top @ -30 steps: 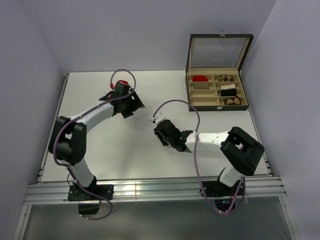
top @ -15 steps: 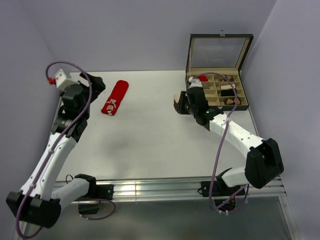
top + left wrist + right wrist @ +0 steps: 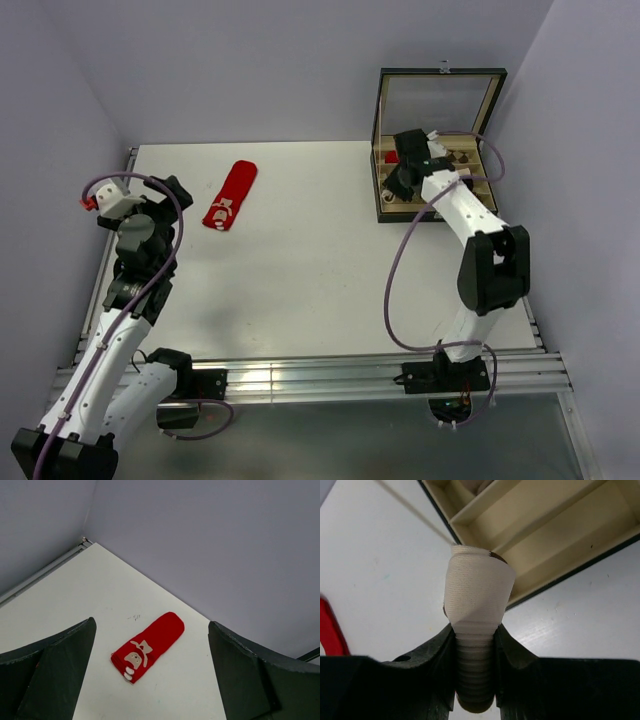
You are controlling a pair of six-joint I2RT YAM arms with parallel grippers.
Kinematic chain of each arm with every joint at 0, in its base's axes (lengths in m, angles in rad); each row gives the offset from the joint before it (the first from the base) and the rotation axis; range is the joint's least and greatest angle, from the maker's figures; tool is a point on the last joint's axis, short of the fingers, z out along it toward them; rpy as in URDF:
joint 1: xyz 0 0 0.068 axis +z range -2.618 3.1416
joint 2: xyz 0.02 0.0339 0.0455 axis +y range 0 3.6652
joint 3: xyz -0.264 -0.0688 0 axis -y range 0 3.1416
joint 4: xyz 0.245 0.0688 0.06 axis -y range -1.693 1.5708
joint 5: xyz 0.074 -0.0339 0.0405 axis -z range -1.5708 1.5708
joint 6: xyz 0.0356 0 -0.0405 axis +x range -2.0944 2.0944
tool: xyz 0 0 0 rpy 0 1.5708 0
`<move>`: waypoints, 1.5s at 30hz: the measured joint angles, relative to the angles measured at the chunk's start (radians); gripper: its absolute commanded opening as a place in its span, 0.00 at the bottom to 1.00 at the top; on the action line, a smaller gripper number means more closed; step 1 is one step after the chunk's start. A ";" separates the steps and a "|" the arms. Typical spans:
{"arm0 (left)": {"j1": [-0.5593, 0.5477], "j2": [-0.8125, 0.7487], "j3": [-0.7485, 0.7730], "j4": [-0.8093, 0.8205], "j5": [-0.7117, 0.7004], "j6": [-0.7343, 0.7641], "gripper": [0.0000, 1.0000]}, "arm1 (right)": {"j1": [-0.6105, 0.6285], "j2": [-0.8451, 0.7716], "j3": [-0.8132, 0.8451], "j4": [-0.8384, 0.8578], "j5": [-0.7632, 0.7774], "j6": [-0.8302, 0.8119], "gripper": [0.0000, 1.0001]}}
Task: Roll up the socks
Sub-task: Place the sock in the storage box.
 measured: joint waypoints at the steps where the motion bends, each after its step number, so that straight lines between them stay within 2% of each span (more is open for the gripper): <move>1: 0.000 0.004 -0.001 0.000 -0.001 0.006 0.99 | -0.011 0.036 0.043 -0.024 0.000 0.019 0.00; 4: 0.000 0.008 -0.002 0.000 -0.005 0.022 0.99 | -0.035 0.124 0.145 -0.069 -0.002 0.074 0.00; 15: 0.000 0.006 -0.008 0.027 -0.008 0.062 1.00 | -0.106 0.309 0.327 -0.152 -0.019 0.233 0.00; 32: 0.000 0.006 -0.032 0.037 0.002 0.063 0.99 | -0.159 0.465 0.430 -0.176 -0.031 0.383 0.00; 45: 0.000 0.006 -0.036 0.037 0.027 0.062 1.00 | -0.159 0.489 0.468 -0.216 0.100 0.482 0.00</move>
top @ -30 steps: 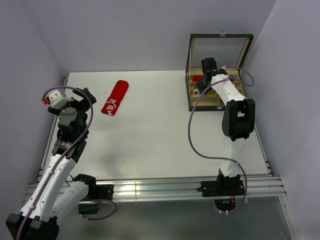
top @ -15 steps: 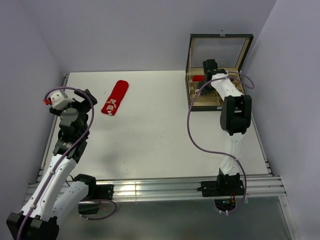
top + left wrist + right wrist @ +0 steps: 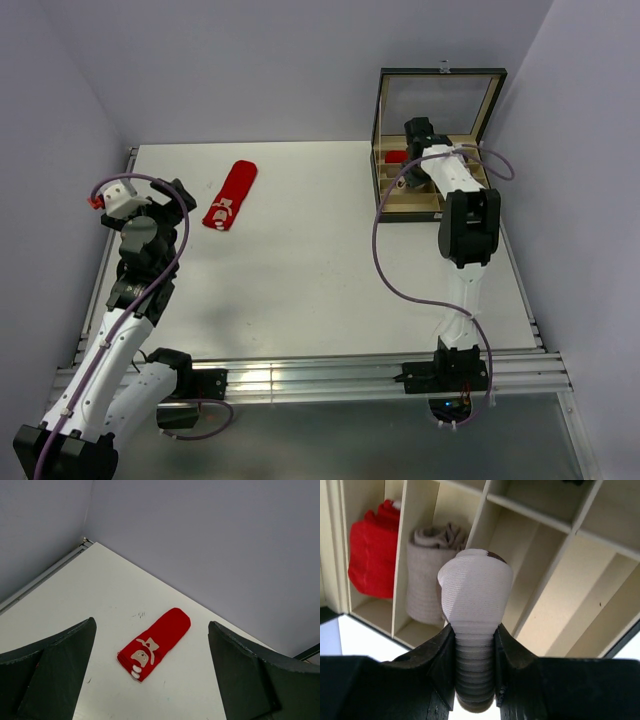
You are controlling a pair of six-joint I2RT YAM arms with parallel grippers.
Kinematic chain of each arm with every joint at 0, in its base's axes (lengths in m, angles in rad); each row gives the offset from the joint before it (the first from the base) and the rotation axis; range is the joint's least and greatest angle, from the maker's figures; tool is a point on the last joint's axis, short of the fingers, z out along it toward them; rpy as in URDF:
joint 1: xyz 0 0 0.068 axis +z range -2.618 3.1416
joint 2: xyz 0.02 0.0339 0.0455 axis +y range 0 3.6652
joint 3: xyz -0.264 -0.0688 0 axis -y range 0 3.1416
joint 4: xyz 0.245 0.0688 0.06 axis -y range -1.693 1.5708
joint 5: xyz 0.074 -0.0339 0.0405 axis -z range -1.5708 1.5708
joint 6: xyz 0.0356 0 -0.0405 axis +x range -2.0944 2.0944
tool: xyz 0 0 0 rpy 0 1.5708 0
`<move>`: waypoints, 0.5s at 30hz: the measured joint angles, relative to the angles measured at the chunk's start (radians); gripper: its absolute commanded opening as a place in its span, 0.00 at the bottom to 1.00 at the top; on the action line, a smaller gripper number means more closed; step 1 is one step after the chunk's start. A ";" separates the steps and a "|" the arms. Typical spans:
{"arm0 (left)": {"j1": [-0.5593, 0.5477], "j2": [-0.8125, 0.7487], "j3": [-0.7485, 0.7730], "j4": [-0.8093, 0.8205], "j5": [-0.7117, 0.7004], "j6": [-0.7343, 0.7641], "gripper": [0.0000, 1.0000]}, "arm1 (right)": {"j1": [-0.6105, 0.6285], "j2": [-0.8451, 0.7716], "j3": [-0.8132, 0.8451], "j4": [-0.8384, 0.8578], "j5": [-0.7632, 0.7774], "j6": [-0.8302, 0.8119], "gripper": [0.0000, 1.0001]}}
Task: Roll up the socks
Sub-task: Place the sock in the storage box.
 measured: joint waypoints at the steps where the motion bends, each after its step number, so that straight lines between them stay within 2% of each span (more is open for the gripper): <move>1: 0.000 0.000 0.000 0.000 0.001 0.000 0.99 | 0.000 0.011 0.016 -0.010 0.009 0.002 0.00; 11: 0.000 0.005 -0.001 0.000 0.011 -0.003 0.99 | 0.000 0.054 0.044 -0.034 0.029 0.006 0.00; 15: 0.000 0.013 -0.001 0.000 0.016 -0.003 0.99 | 0.000 0.069 0.045 -0.033 0.026 0.006 0.14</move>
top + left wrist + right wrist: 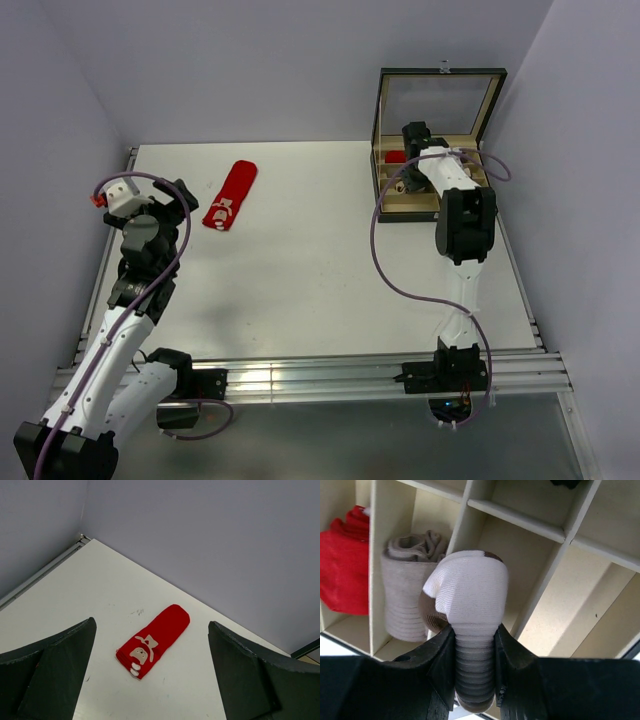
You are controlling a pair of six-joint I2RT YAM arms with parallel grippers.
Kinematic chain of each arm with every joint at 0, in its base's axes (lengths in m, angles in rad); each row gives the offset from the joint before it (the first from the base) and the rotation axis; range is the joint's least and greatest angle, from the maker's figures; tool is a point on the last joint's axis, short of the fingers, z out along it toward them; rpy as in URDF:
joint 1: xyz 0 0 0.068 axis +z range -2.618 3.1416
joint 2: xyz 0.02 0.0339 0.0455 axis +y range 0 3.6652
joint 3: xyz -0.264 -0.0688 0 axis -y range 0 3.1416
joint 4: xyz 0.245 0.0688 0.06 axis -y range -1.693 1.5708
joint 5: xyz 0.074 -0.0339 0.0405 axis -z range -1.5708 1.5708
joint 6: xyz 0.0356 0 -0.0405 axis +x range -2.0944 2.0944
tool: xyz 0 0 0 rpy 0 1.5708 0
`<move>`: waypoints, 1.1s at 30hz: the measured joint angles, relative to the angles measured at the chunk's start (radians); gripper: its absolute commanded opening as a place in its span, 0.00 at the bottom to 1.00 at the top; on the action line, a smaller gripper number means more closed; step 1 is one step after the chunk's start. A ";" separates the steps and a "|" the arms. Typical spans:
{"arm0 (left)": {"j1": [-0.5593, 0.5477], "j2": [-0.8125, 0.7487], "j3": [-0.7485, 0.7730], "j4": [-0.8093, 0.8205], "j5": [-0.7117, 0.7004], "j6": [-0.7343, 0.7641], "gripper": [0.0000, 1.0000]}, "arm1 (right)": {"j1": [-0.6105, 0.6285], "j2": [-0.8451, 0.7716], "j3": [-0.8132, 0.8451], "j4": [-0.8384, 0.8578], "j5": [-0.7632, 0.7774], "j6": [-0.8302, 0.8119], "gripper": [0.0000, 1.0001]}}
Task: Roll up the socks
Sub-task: Place the sock in the storage box.
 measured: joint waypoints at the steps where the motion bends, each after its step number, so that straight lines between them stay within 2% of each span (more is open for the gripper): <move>1: 0.000 0.001 0.000 0.000 0.002 0.000 1.00 | 0.000 0.003 0.000 0.000 -0.002 0.000 0.16; 6: 0.000 0.001 0.000 0.000 0.006 0.000 0.99 | 0.001 0.008 0.000 0.003 -0.008 -0.002 0.37; 12: 0.000 0.001 0.000 0.000 0.010 0.000 0.99 | 0.002 0.011 0.000 0.014 -0.019 -0.007 0.55; 18: 0.000 0.001 0.000 0.000 0.010 0.000 1.00 | 0.004 0.011 0.000 0.021 -0.020 -0.007 0.58; 24: 0.000 0.001 0.000 0.000 0.010 0.000 0.99 | 0.004 0.012 0.011 0.002 -0.019 -0.003 0.66; 33: 0.000 -0.004 -0.004 0.002 0.010 0.000 0.99 | 0.005 0.012 0.037 -0.023 -0.010 -0.002 0.67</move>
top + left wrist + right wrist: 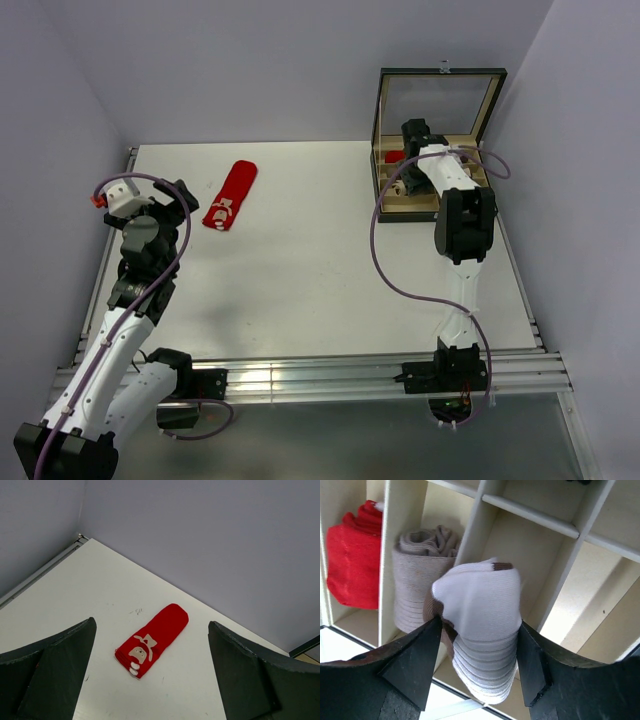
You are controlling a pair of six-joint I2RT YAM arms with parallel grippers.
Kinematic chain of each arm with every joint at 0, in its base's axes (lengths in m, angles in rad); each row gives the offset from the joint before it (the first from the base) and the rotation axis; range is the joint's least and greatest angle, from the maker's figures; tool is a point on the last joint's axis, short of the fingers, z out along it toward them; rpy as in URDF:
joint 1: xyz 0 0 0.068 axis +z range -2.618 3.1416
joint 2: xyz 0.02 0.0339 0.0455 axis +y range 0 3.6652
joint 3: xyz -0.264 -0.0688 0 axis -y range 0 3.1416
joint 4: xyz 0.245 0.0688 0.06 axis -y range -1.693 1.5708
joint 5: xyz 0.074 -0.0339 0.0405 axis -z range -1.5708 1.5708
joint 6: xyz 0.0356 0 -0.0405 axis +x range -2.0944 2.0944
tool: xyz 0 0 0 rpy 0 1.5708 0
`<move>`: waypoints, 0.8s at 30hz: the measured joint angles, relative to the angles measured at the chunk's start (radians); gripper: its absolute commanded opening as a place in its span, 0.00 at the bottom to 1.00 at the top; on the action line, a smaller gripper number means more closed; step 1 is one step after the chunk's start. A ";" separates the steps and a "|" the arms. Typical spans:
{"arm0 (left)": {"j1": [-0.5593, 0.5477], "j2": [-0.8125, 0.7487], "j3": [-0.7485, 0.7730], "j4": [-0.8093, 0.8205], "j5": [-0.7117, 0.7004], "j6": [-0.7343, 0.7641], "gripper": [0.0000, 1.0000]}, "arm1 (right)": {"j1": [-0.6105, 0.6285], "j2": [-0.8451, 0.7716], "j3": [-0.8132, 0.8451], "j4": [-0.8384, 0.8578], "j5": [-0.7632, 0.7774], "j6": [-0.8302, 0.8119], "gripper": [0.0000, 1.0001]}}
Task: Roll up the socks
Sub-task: Place the sock in the storage box.
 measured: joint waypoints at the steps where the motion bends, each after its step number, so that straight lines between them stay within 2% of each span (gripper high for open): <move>1: 0.000 -0.001 0.000 -0.001 0.000 0.000 0.99 | 0.000 0.000 0.004 0.000 0.000 0.000 0.68; 24: 0.000 -0.002 0.000 0.003 0.002 0.000 1.00 | 0.001 -0.077 -0.049 -0.003 0.018 -0.017 0.66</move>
